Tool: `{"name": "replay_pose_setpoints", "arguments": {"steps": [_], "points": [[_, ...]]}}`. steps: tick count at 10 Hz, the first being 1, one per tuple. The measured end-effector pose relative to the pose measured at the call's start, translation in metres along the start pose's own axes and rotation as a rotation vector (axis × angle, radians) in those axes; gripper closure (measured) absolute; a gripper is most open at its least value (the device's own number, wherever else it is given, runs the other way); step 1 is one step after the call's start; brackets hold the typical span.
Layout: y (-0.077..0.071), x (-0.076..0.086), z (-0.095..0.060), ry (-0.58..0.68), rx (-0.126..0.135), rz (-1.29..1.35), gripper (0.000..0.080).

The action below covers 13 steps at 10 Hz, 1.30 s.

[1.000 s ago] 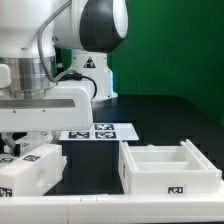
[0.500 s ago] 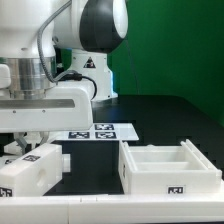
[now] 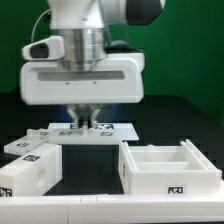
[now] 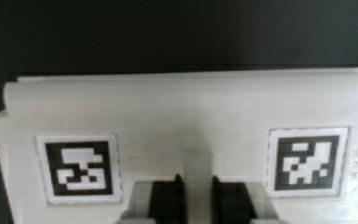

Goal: Assemble cabinet

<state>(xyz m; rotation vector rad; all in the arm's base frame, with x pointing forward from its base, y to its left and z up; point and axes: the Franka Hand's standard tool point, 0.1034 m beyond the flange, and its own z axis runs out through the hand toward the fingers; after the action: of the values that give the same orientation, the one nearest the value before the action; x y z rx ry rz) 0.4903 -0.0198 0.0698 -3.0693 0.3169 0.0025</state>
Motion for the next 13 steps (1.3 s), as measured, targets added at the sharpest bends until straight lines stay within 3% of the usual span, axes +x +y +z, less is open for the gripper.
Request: {"name": "replay_pose_setpoints", "arguments": {"steps": [4,5,7,9,13], "points": [[0.001,0.000,0.001,0.000,-0.002,-0.007,0.0738],[0.004,-0.009,0.001,-0.007,-0.006,0.044,0.0738],[-0.006,-0.045,0.000,0.030,-0.012,0.241,0.0738],[-0.019,-0.043,-0.002,0.039,0.003,0.288,0.0738],[-0.019,-0.045,0.000,0.035,0.004,0.309,0.0738]]}}
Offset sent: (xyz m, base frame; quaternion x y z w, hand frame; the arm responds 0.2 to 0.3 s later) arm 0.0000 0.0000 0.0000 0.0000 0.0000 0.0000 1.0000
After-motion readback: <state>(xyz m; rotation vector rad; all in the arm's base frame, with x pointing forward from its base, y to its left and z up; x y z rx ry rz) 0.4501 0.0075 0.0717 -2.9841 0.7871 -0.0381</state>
